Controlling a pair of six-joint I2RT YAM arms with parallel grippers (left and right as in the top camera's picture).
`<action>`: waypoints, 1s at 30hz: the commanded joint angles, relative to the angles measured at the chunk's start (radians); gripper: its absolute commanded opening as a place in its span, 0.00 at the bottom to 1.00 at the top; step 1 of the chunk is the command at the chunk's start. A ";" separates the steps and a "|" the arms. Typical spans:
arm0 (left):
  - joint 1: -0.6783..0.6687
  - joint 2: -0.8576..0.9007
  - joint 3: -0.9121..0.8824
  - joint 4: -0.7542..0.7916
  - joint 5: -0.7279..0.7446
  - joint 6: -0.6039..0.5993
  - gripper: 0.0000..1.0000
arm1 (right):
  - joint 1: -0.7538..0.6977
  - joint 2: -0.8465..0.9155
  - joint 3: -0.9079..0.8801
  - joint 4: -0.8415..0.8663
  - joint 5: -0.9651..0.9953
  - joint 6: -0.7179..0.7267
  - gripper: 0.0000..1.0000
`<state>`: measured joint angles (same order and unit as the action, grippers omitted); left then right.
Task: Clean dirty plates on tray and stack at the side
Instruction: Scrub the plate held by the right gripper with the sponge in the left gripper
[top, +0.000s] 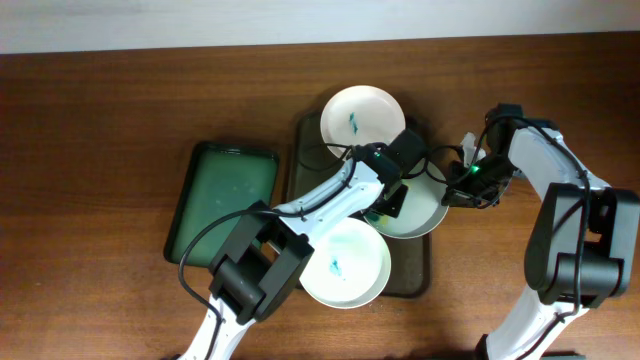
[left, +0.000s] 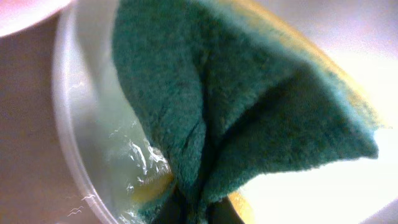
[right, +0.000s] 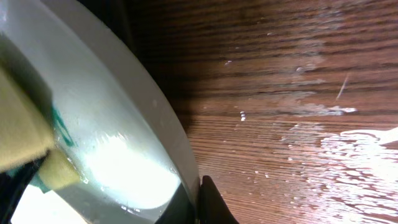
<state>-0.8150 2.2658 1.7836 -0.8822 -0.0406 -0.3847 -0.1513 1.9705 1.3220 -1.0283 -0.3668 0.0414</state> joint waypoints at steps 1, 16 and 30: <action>0.046 0.070 0.005 -0.031 -0.207 0.019 0.00 | -0.012 0.011 0.007 -0.002 0.035 0.018 0.04; 0.010 0.091 0.005 0.263 0.233 0.050 0.00 | -0.012 0.011 0.007 -0.009 0.035 0.015 0.04; 0.042 0.091 0.005 0.249 0.645 0.050 0.00 | -0.012 0.011 0.007 -0.011 0.039 0.015 0.04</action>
<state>-0.7528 2.3039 1.8168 -0.7345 0.0776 -0.3470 -0.1665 1.9739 1.3327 -1.0451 -0.3607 0.0578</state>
